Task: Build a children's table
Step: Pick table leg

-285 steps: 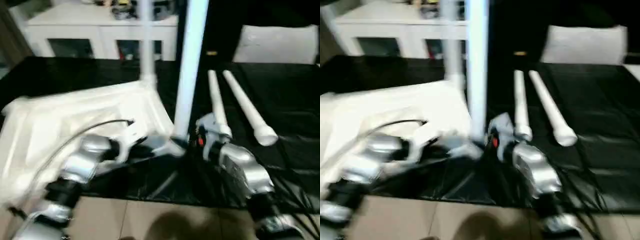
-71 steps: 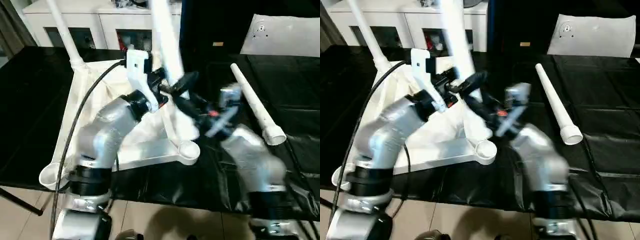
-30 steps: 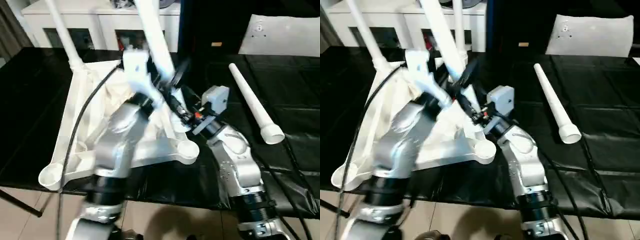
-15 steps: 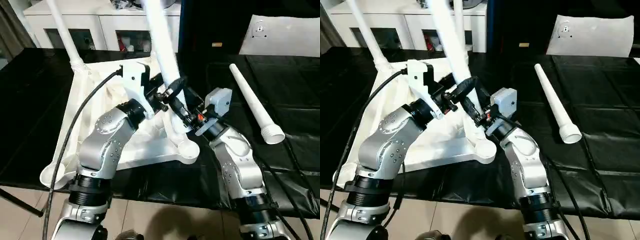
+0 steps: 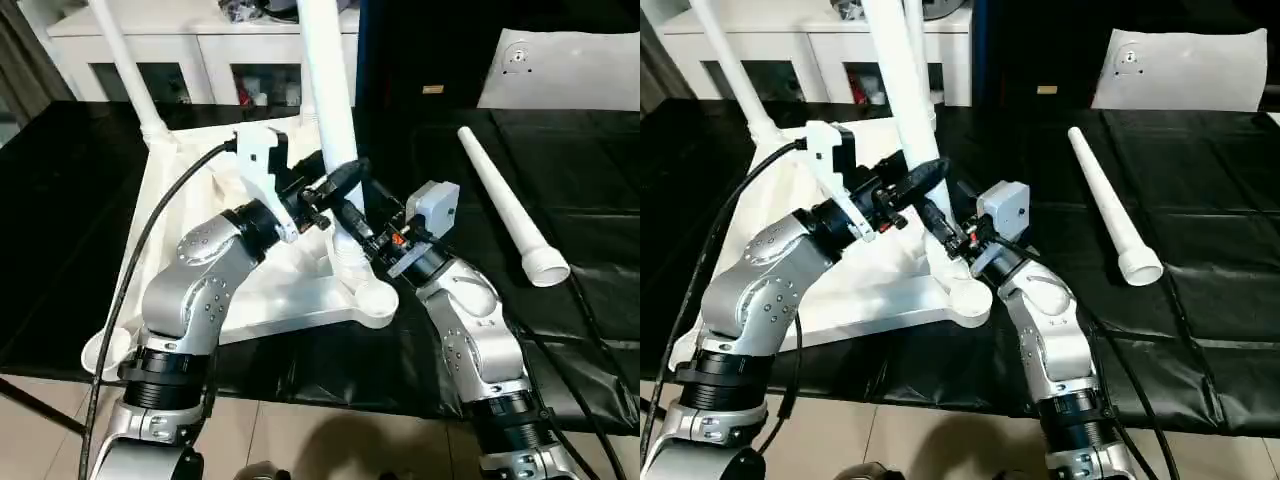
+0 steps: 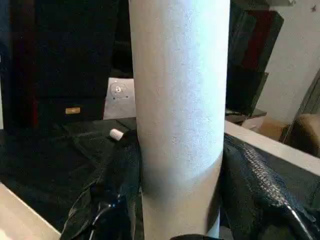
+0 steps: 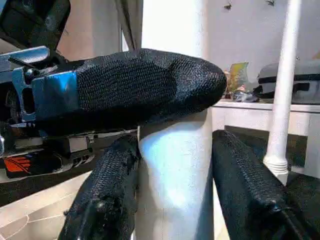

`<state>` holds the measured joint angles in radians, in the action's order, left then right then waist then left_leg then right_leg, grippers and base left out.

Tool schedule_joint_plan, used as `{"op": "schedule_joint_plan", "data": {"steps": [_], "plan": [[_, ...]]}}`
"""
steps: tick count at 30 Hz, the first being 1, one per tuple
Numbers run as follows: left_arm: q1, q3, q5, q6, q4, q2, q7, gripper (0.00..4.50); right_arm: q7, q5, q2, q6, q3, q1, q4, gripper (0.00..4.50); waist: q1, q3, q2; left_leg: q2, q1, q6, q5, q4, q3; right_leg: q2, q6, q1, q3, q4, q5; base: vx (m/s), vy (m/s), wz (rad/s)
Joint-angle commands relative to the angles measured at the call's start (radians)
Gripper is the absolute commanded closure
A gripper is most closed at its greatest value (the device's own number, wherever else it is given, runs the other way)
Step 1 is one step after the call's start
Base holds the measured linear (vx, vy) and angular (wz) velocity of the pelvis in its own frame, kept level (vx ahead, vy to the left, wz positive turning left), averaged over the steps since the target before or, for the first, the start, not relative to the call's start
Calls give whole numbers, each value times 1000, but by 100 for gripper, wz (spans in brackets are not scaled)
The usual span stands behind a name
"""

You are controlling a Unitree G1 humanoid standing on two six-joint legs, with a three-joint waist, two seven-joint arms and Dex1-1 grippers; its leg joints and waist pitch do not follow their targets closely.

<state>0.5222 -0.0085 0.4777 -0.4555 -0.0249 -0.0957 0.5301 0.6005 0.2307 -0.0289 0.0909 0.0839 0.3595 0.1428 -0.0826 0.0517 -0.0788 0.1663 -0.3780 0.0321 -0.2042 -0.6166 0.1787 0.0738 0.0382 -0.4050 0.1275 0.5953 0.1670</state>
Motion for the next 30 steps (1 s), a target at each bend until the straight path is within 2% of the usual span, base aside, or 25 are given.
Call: {"op": "schedule_joint_plan", "data": {"steps": [1,4,5,6,7,9,11,14,15,18,19,20,21,22,23,24,25,26,28,29,30], "plan": [[23,19,11,-9,-2,13,-33,255,2,-14,-6,6,14,1,-16,268,6,-74,-3,68,8,-65,-152,71,-36,86,123,65,-67,-74,224,0,0,0],[47,46,5,-12,19,31,-87,255,1,-16,-11,-4,15,5,-13,268,5,-74,-2,65,8,-68,-150,69,-34,85,119,64,-67,-76,235,0,0,0],[55,56,4,-13,26,34,-105,255,1,-17,-12,-7,17,7,-11,233,4,-74,-3,66,6,-68,-148,69,-35,86,118,65,-67,-75,235,0,0,0],[63,70,6,-14,34,39,-124,255,3,-16,-14,-12,19,8,-11,212,5,-74,1,65,7,-70,-152,70,-34,84,114,64,-66,-78,243,0,0,0],[71,78,4,-13,41,39,-137,255,5,-15,-16,-18,20,11,-10,198,5,-74,0,64,7,-69,-152,69,-35,85,114,65,-66,-77,245,0,0,0],[82,84,-8,-11,54,31,-147,256,14,-7,-23,-33,22,16,-7,198,5,-73,2,63,6,-72,-153,69,-34,83,110,65,-65,-79,250,0,0,0],[84,90,-4,-14,57,27,-148,257,14,-6,-25,-36,23,19,-7,165,11,-73,2,61,2,-74,-150,69,-36,84,105,69,-63,-78,247,0,0,0],[86,100,-5,-19,65,16,-157,257,45,38,-36,-91,20,24,-19,149,18,-74,-1,63,4,-86,-144,67,-37,84,115,67,-63,-78,243,0,0,0],[86,103,-2,-22,68,12,-158,257,47,47,-41,-104,16,25,-25,122,18,-75,-1,63,4,-87,-140,67,-37,83,116,67,-63,-77,237,0,0,0],[88,108,3,-27,74,5,-155,258,52,74,-50,-143,3,26,-41,113,18,-75,-1,64,4,-89,-139,67,-38,84,122,67,-63,-76,229,0,0,0],[90,107,12,-45,80,-4,-142,258,53,96,-61,-176,-14,30,-51,109,18,-76,4,64,4,-89,-136,67,-37,84,121,68,-64,-76,226,0,0,0],[91,106,18,-59,84,-11,-132,258,54,113,-69,-199,-26,33,-57,93,17,-75,1,65,6,-90,-136,68,-37,84,123,66,-64,-75,231,0,0,0],[92,101,27,-83,87,-25,-108,258,54,128,-79,-216,-43,42,-60,93,17,-75,9,64,5,-91,-132,67,-36,84,122,67,-64,-75,233,0,0,0],[89,95,46,-126,87,-48,-68,258,40,156,-101,-296,-72,58,-68,72,16,-74,9,62,6,-88,-128,66,-34,85,122,65,-65,-76,251,0,0,0],[88,91,59,-152,85,-65,-42,258,39,172,-127,-362,-84,70,-74,71,15,-75,8,61,8,-86,-121,66,-35,85,123,67,-66,-74,252,0,0,0],[88,91,59,-152,85,-65,-42,258,39,172,-127,-362,-84,70,-74,68,13,-76,7,62,8,-87,-106,66,-36,84,126,67,-65,-71,248,0,0,0],[89,90,83,-187,84,-90,-8,258,67,205,-174,-455,-90,82,-88,68,15,-75,8,63,9,-87,-106,66,-35,81,127,65,-66,-72,246,0,0,0],[90,91,89,-194,83,-95,-1,258,80,213,-185,-469,-88,83,-92,66,13,-75,10,61,9,-88,-103,65,-34,83,130,66,-66,-70,243,0,0,0],[104,90,121,-225,82,-127,57,258,140,265,-242,-556,-94,100,-97,66,11,-75,12,56,7,-94,-100,61,-30,85,124,68,-66,-73,254,0,0,0],[109,93,133,-238,82,-132,67,258,158,282,-254,-575,-96,104,-98,66,12,-75,23,57,5,-96,-96,62,-29,85,121,67,-66,-75,258,0,0,0],[111,94,134,-239,82,-134,70,258,163,286,-257,-578,-96,105,-99,66,8,-76,17,56,5,-95,-91,60,-29,86,119,67,-65,-75,273,0,0,0]]}}
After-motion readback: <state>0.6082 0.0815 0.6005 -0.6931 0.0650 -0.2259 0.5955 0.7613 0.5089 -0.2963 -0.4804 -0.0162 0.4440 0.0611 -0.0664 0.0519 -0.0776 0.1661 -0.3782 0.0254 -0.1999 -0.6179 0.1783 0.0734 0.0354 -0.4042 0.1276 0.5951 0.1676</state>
